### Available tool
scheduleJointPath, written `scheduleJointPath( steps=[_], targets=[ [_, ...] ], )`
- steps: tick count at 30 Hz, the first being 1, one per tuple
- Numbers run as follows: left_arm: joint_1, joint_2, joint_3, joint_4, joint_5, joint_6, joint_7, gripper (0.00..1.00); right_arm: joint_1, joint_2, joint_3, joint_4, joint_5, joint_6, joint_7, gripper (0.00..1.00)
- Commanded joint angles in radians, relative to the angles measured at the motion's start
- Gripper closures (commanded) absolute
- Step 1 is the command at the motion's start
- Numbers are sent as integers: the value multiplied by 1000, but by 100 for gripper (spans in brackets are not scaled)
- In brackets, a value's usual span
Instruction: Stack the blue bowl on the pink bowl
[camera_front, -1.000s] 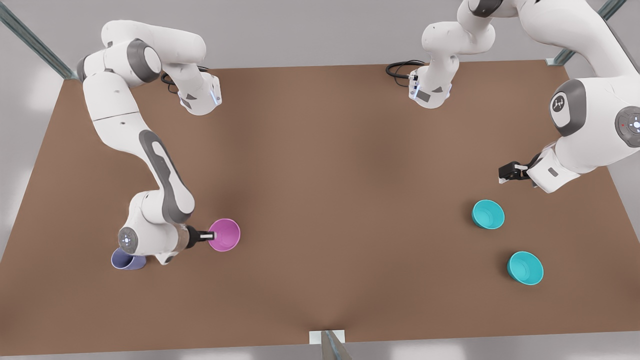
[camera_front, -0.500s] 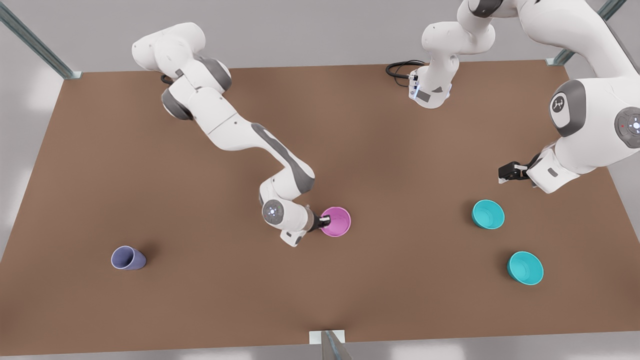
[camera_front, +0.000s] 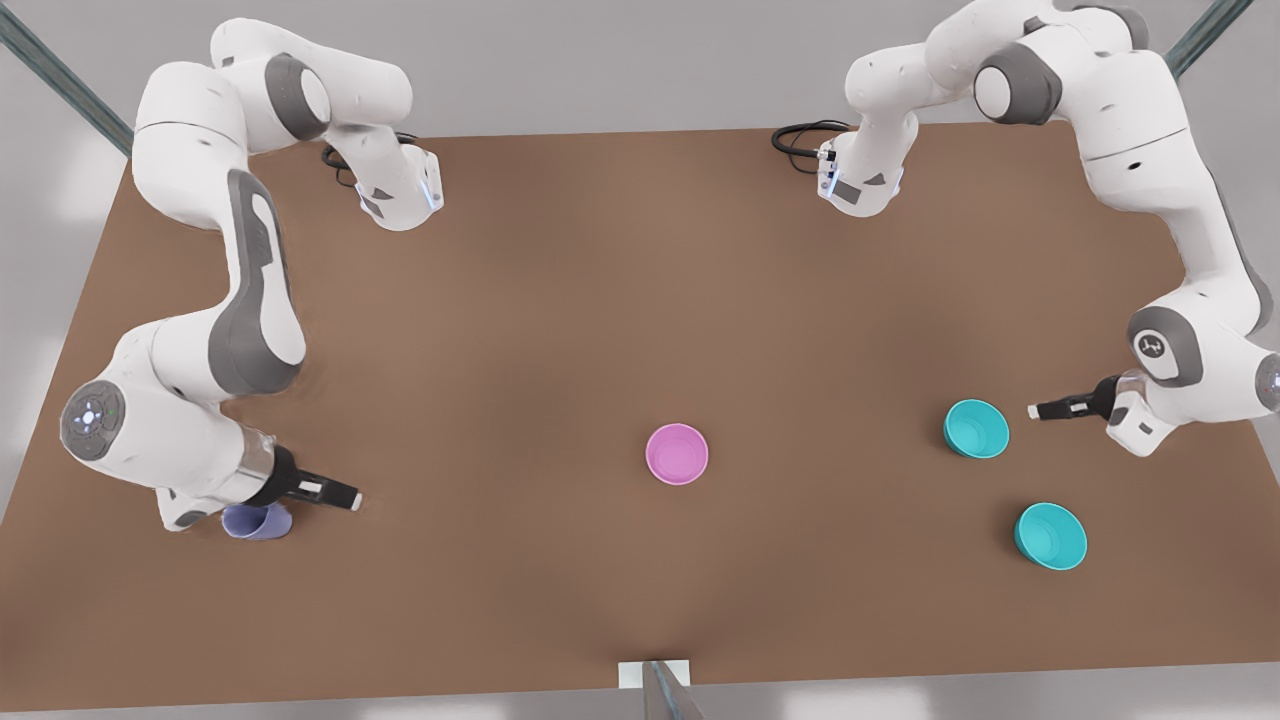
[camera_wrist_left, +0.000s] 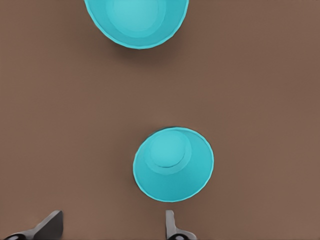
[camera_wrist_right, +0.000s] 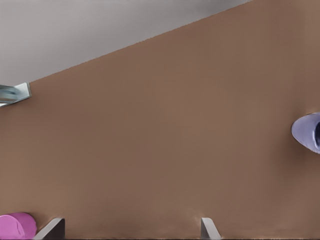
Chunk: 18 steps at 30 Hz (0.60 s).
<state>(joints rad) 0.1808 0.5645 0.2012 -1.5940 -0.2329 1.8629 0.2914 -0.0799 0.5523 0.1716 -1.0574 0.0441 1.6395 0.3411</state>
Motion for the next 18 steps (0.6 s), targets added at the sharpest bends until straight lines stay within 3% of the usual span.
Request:
scheduleJointPath(
  steps=[1, 3, 5, 17, 18],
  targets=[
    [2, 35, 1, -15, -100, 240, 295, 0, -12, -109, -84, 0, -122, -495, -336, 0],
    [0, 38, 1, -70, -117, 254, 318, 0, -12, -281, -112, -121, -124, -477, -389, 0],
    [0, 43, 0, -109, -118, 311, 344, 0, -11, -339, -112, -171, -125, -443, -389, 0],
    [-26, 106, -6, -149, -117, 308, 345, 0, -14, -334, -112, -184, -124, -445, -376, 0],
    [-35, 106, -6, -149, -117, 306, 338, 17, -14, -333, -112, -184, -124, -445, -376, 0]
  ],
)
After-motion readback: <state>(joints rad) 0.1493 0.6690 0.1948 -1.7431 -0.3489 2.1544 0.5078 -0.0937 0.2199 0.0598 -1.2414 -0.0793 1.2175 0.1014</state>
